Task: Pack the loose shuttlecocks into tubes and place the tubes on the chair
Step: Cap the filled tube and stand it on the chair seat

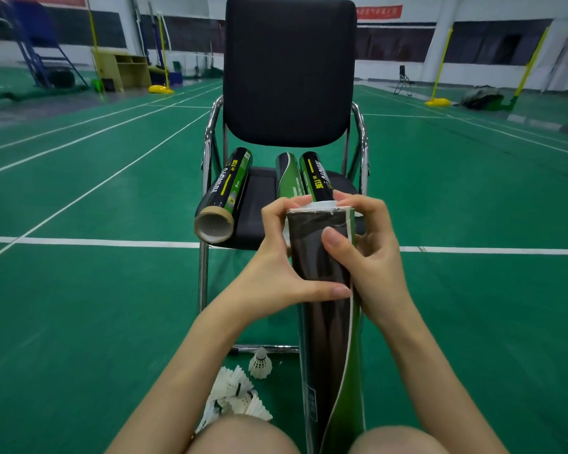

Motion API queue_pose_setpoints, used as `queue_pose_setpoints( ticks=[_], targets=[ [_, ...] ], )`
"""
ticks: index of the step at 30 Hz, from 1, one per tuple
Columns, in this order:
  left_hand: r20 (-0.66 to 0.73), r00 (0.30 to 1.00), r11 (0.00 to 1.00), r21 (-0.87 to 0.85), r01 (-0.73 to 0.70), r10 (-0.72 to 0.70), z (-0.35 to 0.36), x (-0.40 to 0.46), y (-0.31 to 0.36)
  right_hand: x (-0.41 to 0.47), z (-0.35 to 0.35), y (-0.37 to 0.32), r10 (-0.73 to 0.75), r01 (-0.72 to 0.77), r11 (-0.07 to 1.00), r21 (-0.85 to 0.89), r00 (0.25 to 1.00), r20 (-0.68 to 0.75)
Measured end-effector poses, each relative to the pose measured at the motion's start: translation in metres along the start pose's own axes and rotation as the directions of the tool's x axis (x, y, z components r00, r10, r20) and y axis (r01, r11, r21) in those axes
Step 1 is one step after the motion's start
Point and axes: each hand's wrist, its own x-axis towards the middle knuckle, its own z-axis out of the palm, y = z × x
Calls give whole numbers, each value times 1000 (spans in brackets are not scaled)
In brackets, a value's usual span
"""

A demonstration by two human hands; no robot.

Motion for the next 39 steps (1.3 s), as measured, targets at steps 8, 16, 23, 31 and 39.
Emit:
queue_pose_setpoints(
  ticks=[8, 16, 23, 31, 39],
  targets=[
    [32, 999, 999, -24, 44, -43, 2, 1, -3, 0, -1, 5, -13, 16, 998, -63, 999, 41],
    [29, 999, 999, 14, 40, -41, 3, 1, -4, -5, -3, 10, -9, 14, 994, -108, 999, 49],
    [24, 998, 998, 20, 54, -54, 1, 1, -8, -4, 1, 9, -6, 9, 981, -192, 1000, 17],
    [37, 996, 996, 25, 81, -82, 3, 1, -8, -6, 5, 8, 21, -37, 975, -221, 997, -74],
    [48, 991, 993, -6, 121, -121, 7, -1, -7, -8, 0, 9, 27, -29, 988, -152, 1000, -15]
  ],
)
